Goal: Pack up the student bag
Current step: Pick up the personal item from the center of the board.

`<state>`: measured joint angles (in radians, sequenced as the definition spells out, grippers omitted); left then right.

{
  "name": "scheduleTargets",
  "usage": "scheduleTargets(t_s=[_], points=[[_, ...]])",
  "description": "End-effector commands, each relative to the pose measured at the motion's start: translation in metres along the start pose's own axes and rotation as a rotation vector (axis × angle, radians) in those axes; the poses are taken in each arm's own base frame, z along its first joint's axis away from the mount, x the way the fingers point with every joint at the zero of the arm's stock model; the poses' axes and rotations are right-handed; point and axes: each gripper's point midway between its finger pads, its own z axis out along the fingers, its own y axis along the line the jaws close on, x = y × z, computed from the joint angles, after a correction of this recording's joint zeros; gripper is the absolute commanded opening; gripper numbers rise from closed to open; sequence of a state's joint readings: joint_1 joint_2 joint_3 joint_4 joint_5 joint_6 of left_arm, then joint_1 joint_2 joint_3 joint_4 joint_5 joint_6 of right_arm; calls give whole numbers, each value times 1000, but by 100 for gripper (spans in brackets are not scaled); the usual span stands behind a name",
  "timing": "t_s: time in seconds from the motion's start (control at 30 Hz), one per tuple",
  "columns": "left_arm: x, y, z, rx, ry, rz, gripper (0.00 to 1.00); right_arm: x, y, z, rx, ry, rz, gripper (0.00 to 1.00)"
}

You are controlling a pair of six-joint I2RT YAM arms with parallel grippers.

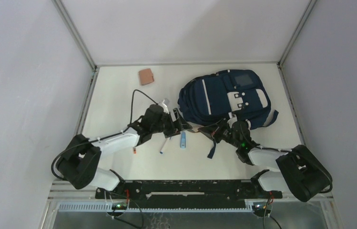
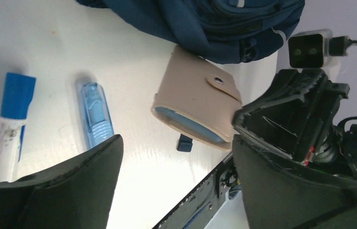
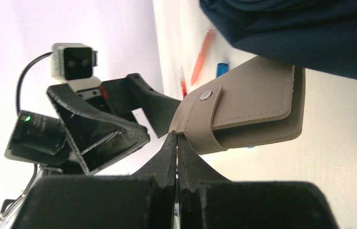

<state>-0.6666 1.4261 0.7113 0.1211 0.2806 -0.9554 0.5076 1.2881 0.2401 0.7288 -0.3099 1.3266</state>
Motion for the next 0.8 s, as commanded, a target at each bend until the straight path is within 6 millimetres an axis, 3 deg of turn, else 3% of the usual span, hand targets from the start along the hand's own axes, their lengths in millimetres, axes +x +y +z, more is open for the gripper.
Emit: scheduleTargets(t_s=[0.0, 0.17, 0.4, 0.57, 0.7, 0.77], points=[[-18, -7, -17, 49, -79, -74, 98, -1, 53, -3, -166, -5, -45, 0], [-27, -21, -30, 199, -116, -153, 100, 5, 68, 0, -206, 4, -74, 0], [-21, -30, -24, 312, -80, -290, 100, 8, 77, 10, -232, 12, -77, 0], [-26, -48, -21, 455, -67, -360, 100, 16, 76, 21, -224, 40, -85, 0], [-26, -52, -16, 498, -47, -388, 100, 19, 73, 25, -228, 58, -89, 0], [-28, -53, -16, 517, -51, -397, 95, 23, 72, 27, -223, 75, -97, 0]])
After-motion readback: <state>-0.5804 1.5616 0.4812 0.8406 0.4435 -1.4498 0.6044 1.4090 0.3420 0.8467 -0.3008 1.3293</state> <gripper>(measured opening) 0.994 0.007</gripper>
